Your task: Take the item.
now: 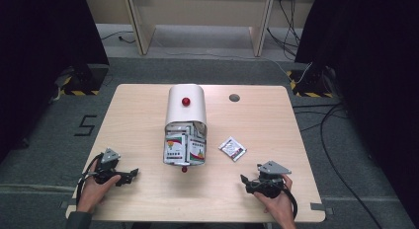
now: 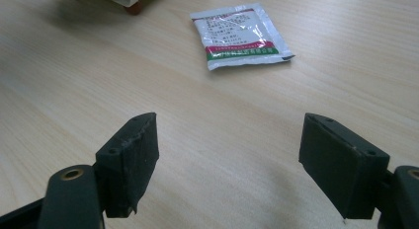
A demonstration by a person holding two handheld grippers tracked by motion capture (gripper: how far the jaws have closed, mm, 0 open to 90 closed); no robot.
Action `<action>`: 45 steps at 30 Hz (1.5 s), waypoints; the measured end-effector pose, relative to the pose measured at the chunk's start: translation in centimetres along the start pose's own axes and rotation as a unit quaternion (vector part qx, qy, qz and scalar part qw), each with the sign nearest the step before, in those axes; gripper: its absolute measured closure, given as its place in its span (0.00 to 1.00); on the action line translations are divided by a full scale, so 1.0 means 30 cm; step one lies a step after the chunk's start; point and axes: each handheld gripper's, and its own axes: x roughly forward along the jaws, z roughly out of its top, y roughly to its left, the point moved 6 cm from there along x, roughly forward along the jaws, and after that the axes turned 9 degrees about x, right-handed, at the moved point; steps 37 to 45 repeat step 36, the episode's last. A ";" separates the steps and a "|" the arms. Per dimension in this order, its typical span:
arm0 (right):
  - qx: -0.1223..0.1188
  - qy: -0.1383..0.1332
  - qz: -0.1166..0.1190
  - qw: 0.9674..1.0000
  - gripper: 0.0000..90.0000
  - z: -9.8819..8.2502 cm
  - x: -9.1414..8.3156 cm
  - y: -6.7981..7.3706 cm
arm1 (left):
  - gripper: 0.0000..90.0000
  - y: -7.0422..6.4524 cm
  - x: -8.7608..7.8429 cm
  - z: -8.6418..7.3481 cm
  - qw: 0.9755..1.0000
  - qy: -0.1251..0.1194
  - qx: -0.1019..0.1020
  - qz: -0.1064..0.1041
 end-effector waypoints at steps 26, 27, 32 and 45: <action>-0.012 0.048 -0.022 0.999 0.18 -0.086 -0.010 0.013 | 0.00 -0.001 0.000 0.000 1.000 -0.001 -0.001 0.000; -0.014 0.048 -0.021 0.999 0.18 -0.086 -0.009 0.013 | 0.00 -0.001 0.000 0.000 1.000 -0.001 0.000 0.000; -0.014 0.050 -0.020 0.998 0.17 -0.086 -0.009 0.013 | 0.00 -0.001 0.000 0.000 1.000 -0.001 -0.001 0.000; -0.015 0.050 -0.019 0.998 0.17 -0.085 -0.008 0.012 | 0.00 -0.001 0.000 0.000 1.000 -0.001 0.000 0.000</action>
